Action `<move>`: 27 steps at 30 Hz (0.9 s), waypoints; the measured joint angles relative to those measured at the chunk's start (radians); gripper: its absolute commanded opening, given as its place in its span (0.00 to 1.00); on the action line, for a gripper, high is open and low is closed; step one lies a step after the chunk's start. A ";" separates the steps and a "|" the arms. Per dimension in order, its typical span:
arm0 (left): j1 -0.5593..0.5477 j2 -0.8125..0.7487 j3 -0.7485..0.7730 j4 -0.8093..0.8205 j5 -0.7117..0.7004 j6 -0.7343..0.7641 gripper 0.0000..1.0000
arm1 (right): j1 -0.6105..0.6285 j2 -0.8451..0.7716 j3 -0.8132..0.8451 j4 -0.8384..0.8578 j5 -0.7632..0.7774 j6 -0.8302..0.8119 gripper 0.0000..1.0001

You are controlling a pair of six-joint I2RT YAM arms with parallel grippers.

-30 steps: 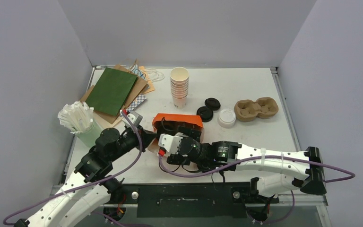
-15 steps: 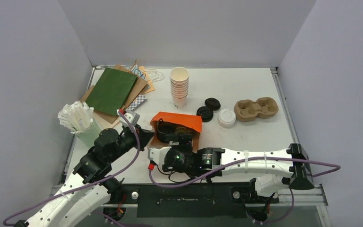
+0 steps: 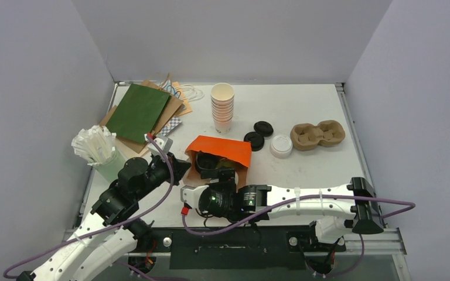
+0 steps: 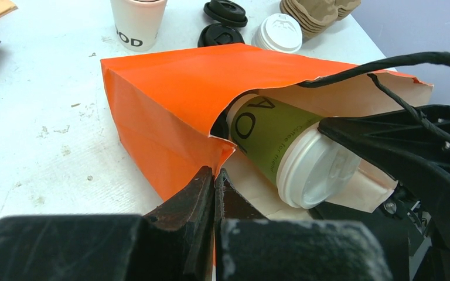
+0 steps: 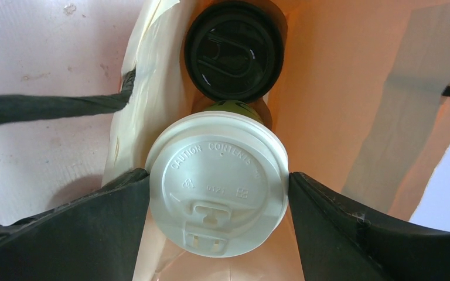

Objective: Pack the takeout coffee
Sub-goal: Place the coffee cup on the cup tray.

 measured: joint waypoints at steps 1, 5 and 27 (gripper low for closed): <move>0.000 -0.003 0.000 -0.002 0.000 0.001 0.00 | -0.006 0.000 0.000 -0.001 -0.009 0.000 0.45; 0.000 -0.021 0.000 -0.008 0.000 0.006 0.00 | -0.062 0.000 0.030 -0.047 -0.091 0.003 0.45; 0.000 0.003 0.000 -0.050 0.086 0.074 0.00 | -0.178 0.055 0.093 -0.049 -0.177 -0.045 0.45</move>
